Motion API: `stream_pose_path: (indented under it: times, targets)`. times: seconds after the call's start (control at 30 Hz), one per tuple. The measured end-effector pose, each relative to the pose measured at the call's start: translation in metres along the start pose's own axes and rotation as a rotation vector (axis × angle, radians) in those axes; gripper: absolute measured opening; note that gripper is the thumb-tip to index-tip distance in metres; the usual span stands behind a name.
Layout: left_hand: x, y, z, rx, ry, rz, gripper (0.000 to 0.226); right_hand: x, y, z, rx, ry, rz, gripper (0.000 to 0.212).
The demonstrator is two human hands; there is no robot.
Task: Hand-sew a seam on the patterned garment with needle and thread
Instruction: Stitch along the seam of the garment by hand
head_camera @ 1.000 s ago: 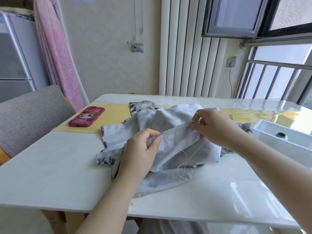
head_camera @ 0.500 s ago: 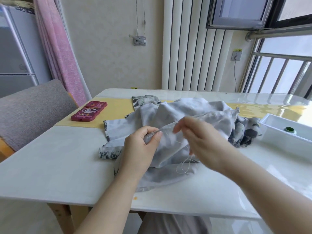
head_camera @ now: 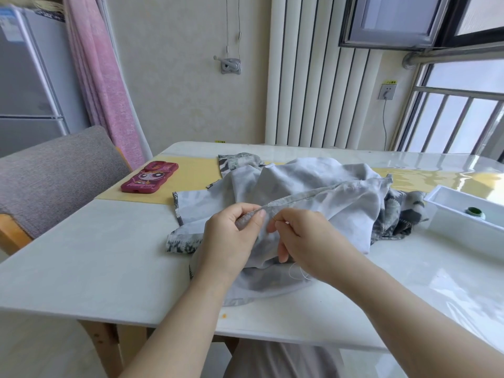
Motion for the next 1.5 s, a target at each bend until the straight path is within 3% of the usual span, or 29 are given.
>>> stream_pose_path:
  times: [0.33,0.5,0.63,0.83,1.03,1.23,1.5]
  targets:
    - [0.002,0.002,0.001,-0.036,0.026,-0.012,0.021,-0.003,-0.001,-0.002,0.048,0.006,-0.018,0.027]
    - [0.004,0.0,0.002,-0.168,0.142,-0.198,0.01,-0.004,-0.006,-0.001,-0.025,0.001,-0.02,0.028]
    - [0.004,0.002,0.002,-0.151,0.106,-0.258,0.009,-0.008,-0.009,-0.004,-0.095,0.027,-0.006,0.028]
    - [0.0,0.003,0.003,0.139,0.002,0.022,0.014,-0.003,-0.004,-0.005,-0.24,0.12,0.008,0.005]
    - [-0.003,0.002,0.005,0.249,0.014,0.063,0.012,0.011,0.0,0.002,-0.37,0.163,0.167,0.013]
    - [-0.003,0.0,0.004,0.238,0.002,0.052,0.013,0.016,0.001,0.001,-0.176,0.057,0.305,0.015]
    - [0.0,-0.002,0.002,0.184,-0.056,-0.03,0.018,-0.008,0.004,0.003,-0.005,0.331,0.393,0.007]
Point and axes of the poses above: each hand's wrist, its own x-axis away from the middle knuckle, its own z-axis out of the back of the hand, y = z × x, the point moved 1 cm from there along -x, towards the middle knuckle, and after that the axes turned 5 degrees about y, right-handed, at the moved point
